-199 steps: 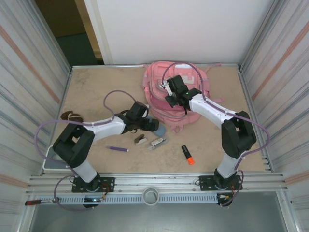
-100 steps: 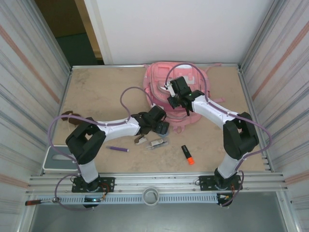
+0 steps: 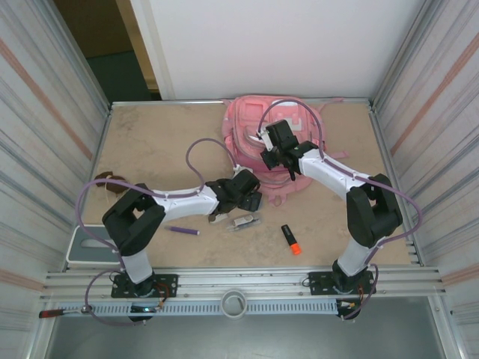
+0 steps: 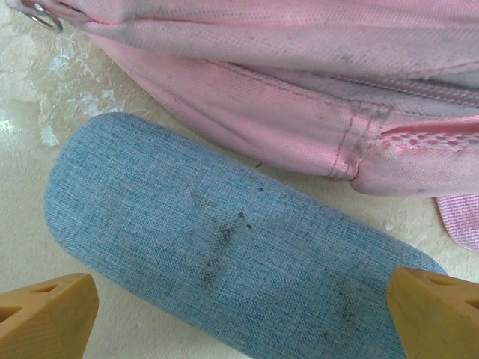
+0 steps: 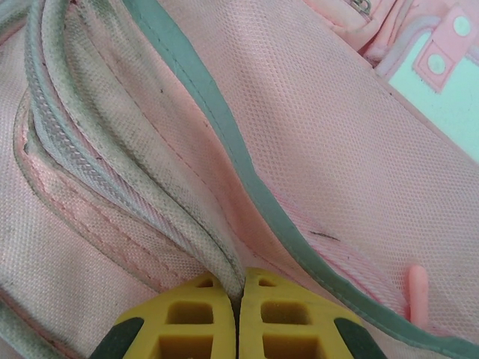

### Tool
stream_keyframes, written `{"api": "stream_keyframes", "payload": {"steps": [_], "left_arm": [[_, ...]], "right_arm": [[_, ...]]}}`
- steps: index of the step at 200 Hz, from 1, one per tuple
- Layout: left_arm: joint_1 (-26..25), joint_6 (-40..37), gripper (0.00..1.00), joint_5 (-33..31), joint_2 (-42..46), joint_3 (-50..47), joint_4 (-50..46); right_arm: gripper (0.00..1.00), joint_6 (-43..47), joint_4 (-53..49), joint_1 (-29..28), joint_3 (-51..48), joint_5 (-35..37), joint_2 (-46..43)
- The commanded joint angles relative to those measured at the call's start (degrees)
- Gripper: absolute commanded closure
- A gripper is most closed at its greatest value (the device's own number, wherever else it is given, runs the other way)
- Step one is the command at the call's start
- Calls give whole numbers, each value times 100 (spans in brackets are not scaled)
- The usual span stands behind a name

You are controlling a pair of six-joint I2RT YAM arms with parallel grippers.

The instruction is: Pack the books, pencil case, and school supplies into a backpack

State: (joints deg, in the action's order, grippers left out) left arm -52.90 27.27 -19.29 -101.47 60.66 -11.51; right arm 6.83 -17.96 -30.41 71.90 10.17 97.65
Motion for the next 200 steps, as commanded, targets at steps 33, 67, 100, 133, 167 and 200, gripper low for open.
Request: {"api": "stream_keyframes", "payload": {"steps": [33,67,100,133,167,200], "left_arm": [[123,-108,1,-684,-34,-230,-108],[499,-312,1,-888,157,-415,-206],[1003,-603,1,-725,510,-540,-185],[1168,-517,1,-433,727,-719,-119],[1291,-375,1,-186,721,-881,48],[1386,-211,1,-178,980,-1083,134]], "right_arm": [[100,-323,-59,106,-133,-57,-350],[100,-346,-90,106,-125,-68,-335],[100,-387,-77,106,-106,-120,-320],[100,-385,-101,114,-103,-87,-307],[100,-381,-111,115,-75,-94,-253],[100,-371,-123,115,-58,-77,-233]]}}
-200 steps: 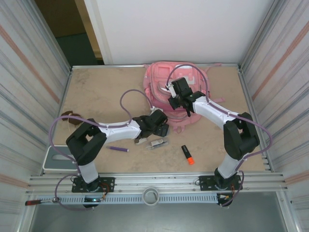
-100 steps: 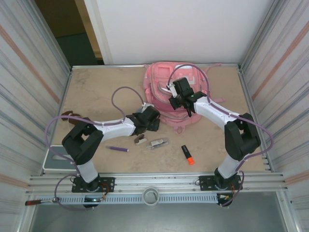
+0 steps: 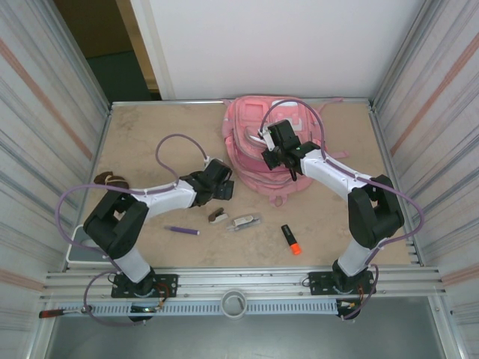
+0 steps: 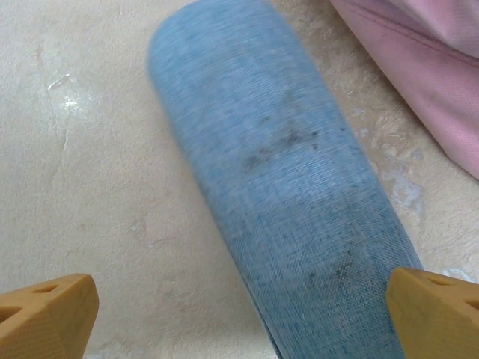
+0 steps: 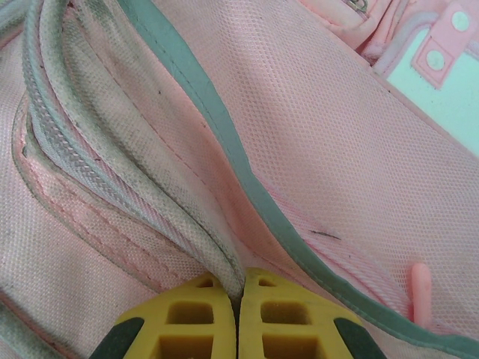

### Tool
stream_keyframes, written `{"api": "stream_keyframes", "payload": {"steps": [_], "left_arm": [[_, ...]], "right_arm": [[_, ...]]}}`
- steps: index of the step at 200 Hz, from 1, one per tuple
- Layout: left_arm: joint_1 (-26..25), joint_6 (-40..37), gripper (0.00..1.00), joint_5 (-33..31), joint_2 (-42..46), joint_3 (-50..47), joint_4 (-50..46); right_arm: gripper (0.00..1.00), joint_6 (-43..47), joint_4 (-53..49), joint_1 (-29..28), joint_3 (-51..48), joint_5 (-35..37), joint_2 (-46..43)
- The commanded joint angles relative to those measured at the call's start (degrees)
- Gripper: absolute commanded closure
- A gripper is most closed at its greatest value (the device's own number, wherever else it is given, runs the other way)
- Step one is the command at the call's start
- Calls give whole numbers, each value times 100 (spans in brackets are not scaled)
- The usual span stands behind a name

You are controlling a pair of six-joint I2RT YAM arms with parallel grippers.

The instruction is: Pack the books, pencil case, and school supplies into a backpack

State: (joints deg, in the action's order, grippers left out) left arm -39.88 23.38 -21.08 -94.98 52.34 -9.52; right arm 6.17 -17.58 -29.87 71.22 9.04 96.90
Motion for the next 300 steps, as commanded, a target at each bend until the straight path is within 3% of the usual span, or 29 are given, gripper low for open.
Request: {"api": "stream_keyframes", "payload": {"steps": [1,43,89,147,168,197,222,257,300], "left_arm": [[80,186,1,-4,340,-268,-57],[79,30,1,377,674,-430,393],[109,-340,1,564,-1,182,294],[494,-600,2,999,-938,829,160],[501,-621,13,1154,-1001,888,229],[508,-654,41,1131,-706,704,446],[507,-355,53,960,-42,352,756],[398,-109,57,1715,956,-8,1499],[175,681,56,2611,476,809,1673]], "right_arm": [[100,-308,-159,60,8,37,-161],[100,-316,-144,69,32,10,-107],[100,-306,-193,79,13,45,-140],[100,-308,-209,88,22,28,-176],[100,-318,-211,95,88,-62,-205],[100,-310,-335,113,454,-119,-248],[100,-459,-546,190,929,-372,-235],[100,-790,-720,347,1577,-924,-132],[100,-1289,-826,634,2195,-1598,55]]}}
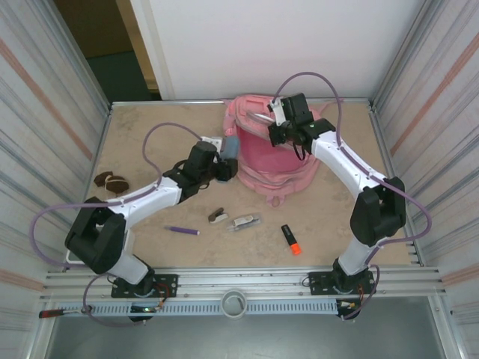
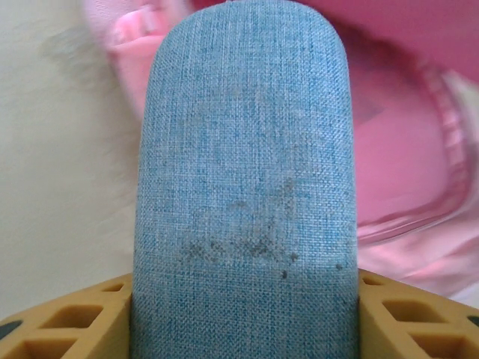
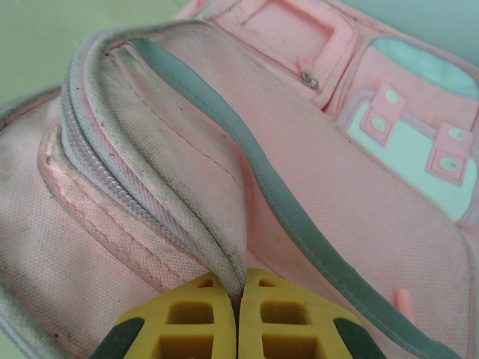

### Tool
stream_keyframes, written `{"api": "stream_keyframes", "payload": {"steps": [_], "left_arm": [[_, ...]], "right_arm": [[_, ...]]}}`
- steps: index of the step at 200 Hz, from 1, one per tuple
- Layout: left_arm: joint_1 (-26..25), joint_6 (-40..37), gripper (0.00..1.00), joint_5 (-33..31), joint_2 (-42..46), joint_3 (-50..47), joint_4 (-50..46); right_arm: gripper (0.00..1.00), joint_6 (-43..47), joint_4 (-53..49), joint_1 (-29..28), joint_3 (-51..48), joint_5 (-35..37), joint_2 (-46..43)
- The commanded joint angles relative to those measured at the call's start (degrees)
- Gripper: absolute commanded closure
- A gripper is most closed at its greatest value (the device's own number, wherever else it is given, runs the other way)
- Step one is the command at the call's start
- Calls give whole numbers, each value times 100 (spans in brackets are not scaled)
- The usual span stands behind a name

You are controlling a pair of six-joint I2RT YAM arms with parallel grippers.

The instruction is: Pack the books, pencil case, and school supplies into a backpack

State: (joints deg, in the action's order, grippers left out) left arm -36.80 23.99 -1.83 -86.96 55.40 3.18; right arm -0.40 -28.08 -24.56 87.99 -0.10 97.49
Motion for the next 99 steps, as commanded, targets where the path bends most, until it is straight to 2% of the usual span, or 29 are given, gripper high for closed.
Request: {"api": "stream_keyframes", "payload": {"steps": [1,39,99], "left_arm": [[-134,644,56,698,-351,523,407],[-180,1429,55,1149,-1282,1316,687],[-58,2360,54,643,-2474,2188,1044]], "right_arm": [[100,-643,224,110,527,-706,1],[100,-1146,426,322,845,-1396,138],[100,-1849,891,677,862,-2457,296]]}}
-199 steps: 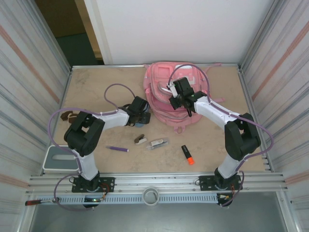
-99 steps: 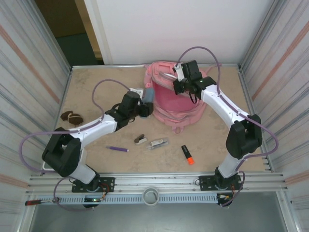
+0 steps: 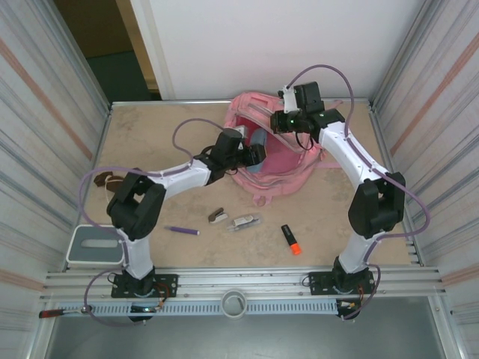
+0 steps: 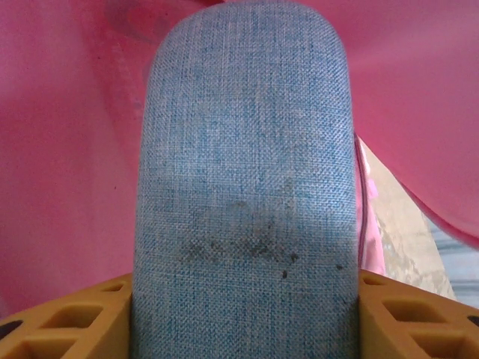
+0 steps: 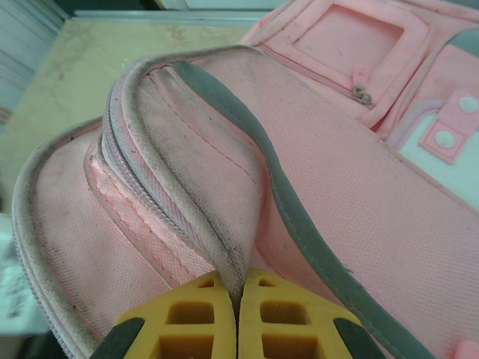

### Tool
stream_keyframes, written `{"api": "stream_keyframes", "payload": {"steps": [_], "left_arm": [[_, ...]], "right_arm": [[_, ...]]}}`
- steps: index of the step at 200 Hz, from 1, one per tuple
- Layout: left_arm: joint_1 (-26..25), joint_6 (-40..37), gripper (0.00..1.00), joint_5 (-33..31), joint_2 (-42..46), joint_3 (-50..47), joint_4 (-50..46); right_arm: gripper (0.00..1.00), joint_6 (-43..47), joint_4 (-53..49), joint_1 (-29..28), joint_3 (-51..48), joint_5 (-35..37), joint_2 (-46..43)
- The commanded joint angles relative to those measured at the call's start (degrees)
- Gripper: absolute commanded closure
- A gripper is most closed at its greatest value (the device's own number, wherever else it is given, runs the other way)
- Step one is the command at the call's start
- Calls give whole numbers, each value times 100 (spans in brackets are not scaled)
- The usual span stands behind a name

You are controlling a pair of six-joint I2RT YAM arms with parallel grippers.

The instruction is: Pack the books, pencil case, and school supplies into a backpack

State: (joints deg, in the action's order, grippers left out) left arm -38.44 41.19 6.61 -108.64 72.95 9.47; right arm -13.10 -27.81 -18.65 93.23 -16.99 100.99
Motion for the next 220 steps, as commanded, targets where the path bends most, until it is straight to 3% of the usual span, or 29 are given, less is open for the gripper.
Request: {"api": "stream_keyframes", "payload": {"steps": [1,34,48,64,93,123,144,172,200,220], "left_arm": [[111,656,54,-203,-324,449,424],[127,882,54,-668,-1049,1257,518],[123,900,48,-838,-1377,1573,634],[161,832,39,-541,-1485,1760,652],[117,555,21,-365,-993,1183,740],[22,191,11,-153,-346,467,840],[-17,-141,11,169,162,-88,854],[-79,-1248,11,542,1069,-1229,1021],[-183,-3033,11,1192,1872,-2064,644],[-616,-4527,10,819,2286,-2440,-112]], "right_arm": [[100,-588,870,93,332,-778,-53],[100,-779,1100,182,205,-1106,-4],[100,-842,1152,211,146,-1146,8],[100,-869,1169,269,84,-1182,-13],[100,-851,1189,392,-71,-1209,-71],[100,-870,1274,483,-197,-1245,-49],[100,-867,1294,527,-265,-1262,-19],[100,-760,1246,582,-331,-1263,-13],[100,-668,1169,630,-315,-1341,35],[100,-641,1138,670,-314,-1346,52]]}}
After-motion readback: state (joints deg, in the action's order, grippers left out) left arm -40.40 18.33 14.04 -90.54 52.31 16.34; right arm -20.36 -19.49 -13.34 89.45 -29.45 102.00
